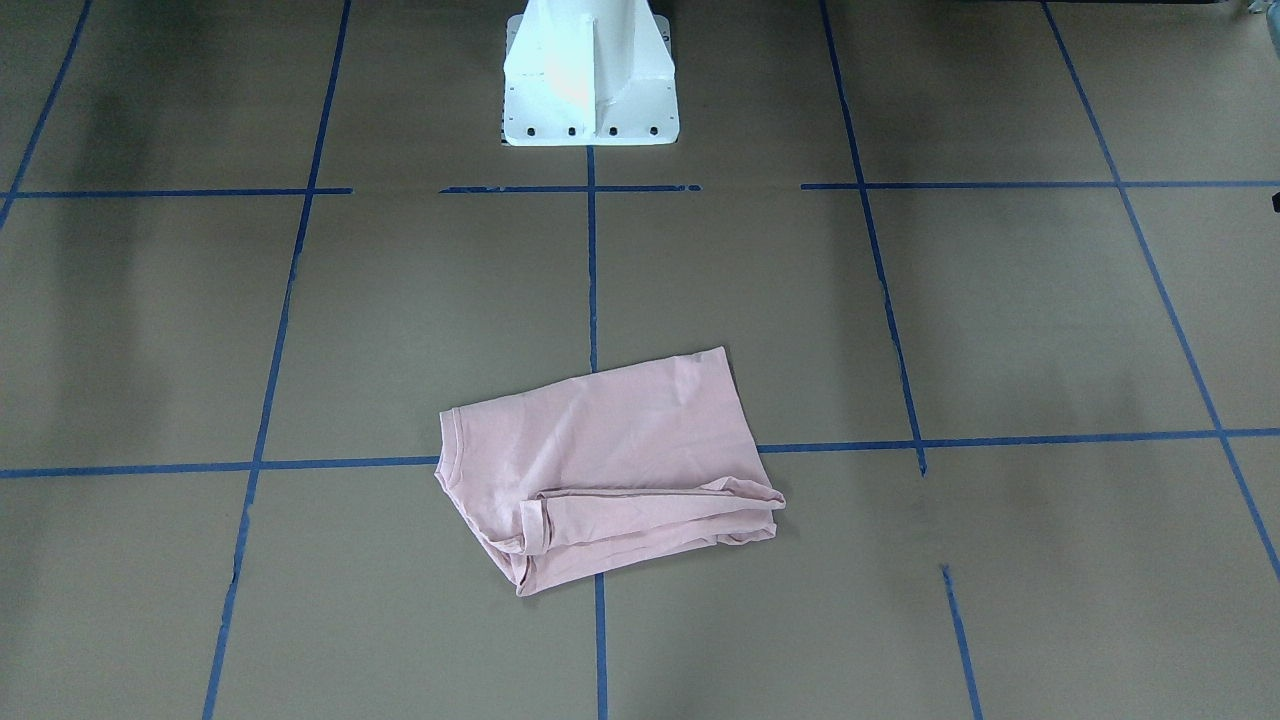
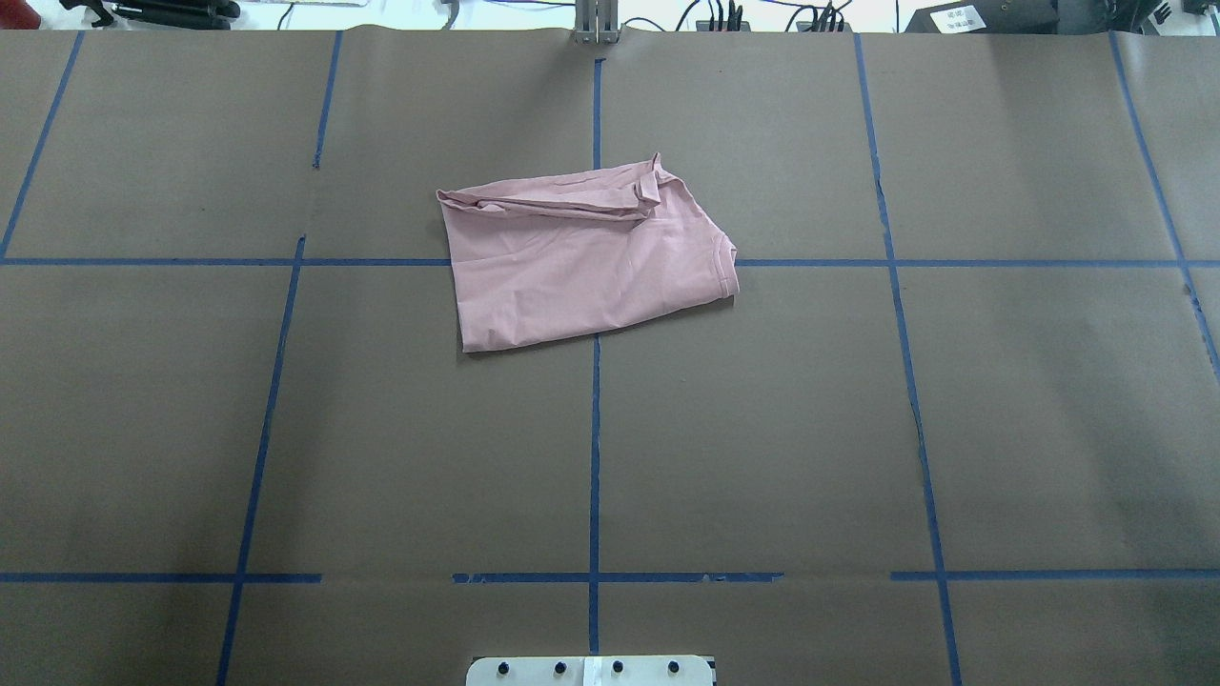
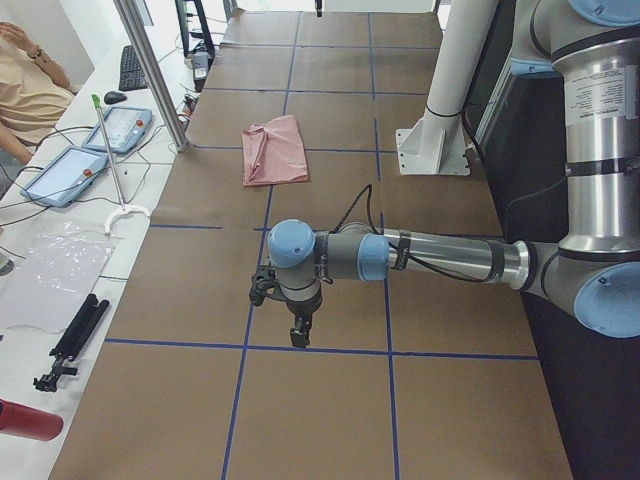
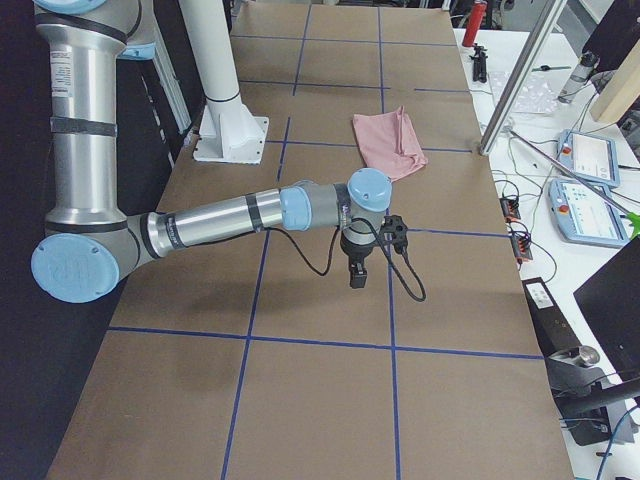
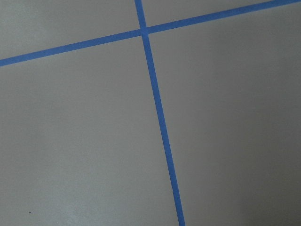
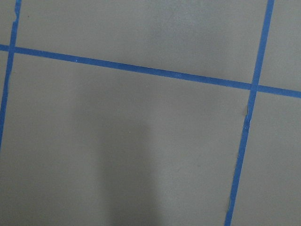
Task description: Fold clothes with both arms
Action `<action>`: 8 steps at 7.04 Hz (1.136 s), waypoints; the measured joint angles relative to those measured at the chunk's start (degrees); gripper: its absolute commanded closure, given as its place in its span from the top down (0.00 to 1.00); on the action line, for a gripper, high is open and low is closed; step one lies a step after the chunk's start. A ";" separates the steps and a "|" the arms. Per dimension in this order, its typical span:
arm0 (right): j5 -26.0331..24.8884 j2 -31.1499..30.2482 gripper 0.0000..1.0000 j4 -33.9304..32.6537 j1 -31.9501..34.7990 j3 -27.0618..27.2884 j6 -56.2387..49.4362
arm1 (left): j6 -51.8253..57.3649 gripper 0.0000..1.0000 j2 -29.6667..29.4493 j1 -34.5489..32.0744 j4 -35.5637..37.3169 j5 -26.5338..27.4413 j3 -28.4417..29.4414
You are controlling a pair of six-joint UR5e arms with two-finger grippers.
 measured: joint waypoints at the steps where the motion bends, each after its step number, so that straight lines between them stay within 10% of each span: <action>1: -1.04 -1.09 1.00 -0.05 0.07 1.34 0.86 | -1.11 1.00 0.06 -0.48 -0.08 0.01 -0.12; 8: -3.70 -5.36 1.00 -0.19 4.21 -0.10 -4.30 | -1.92 1.00 -1.01 -1.98 -0.18 0.07 0.56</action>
